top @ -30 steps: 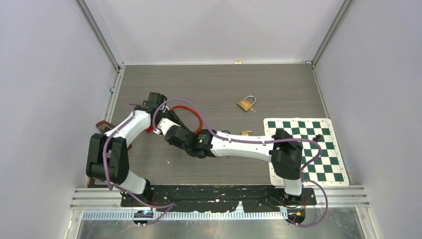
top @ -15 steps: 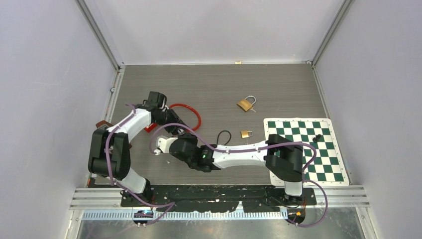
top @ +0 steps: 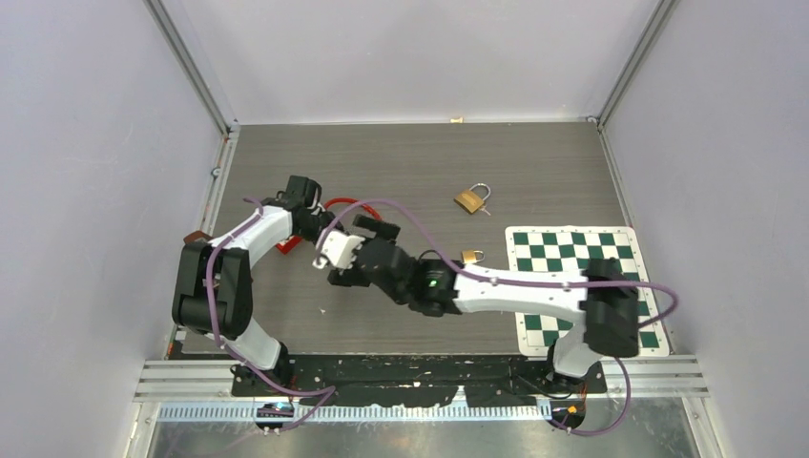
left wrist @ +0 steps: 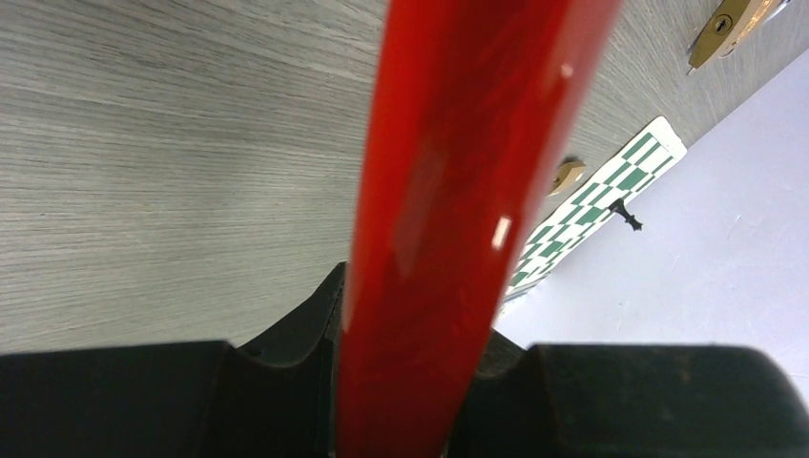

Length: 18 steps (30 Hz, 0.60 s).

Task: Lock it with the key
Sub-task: Lock the lock.

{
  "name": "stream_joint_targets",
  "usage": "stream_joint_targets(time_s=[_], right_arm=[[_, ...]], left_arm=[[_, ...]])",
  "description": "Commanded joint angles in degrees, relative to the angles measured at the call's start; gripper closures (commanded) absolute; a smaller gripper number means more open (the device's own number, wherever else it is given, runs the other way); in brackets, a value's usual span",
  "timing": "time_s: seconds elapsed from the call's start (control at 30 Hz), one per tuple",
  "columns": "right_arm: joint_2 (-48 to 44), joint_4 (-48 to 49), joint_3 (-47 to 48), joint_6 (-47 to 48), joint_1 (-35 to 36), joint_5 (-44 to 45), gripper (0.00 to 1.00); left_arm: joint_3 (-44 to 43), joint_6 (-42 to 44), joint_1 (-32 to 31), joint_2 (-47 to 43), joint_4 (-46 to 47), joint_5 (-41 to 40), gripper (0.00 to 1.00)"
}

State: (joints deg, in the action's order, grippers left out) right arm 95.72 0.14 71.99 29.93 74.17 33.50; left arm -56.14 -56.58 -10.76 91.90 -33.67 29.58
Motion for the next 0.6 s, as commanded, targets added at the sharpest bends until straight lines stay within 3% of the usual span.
stream_joint_targets(time_s=[0.0,0.07,0.17,0.37,0.57], right_arm=[[-9.49,-2.31,-4.69,-12.39,-2.71,-12.50,0.06],[-11.91,-1.94,-7.36,-15.90,-4.17,-18.00,0.07],[-12.77,-1.61,-9.62,-20.17,-5.78,-22.94,0.16],[-6.89,-0.63,-7.71,-25.12,-6.21,-23.53,0.29],[-1.27,1.79,-3.42,-25.52,-6.82,-22.28,0.24]], left_arm=[[-1.82,0.42,-0.05,-0.30,-0.43,0.30,1.00],[-1.86,0.52,-0.05,-0.39,-0.36,0.23,1.00],[-1.85,0.50,-0.05,-0.51,-0.40,0.12,1.00],[-1.64,0.35,-0.09,-0.74,-0.42,-0.10,1.00],[-1.62,0.59,-0.05,-0.51,-0.58,0.17,1.00]])
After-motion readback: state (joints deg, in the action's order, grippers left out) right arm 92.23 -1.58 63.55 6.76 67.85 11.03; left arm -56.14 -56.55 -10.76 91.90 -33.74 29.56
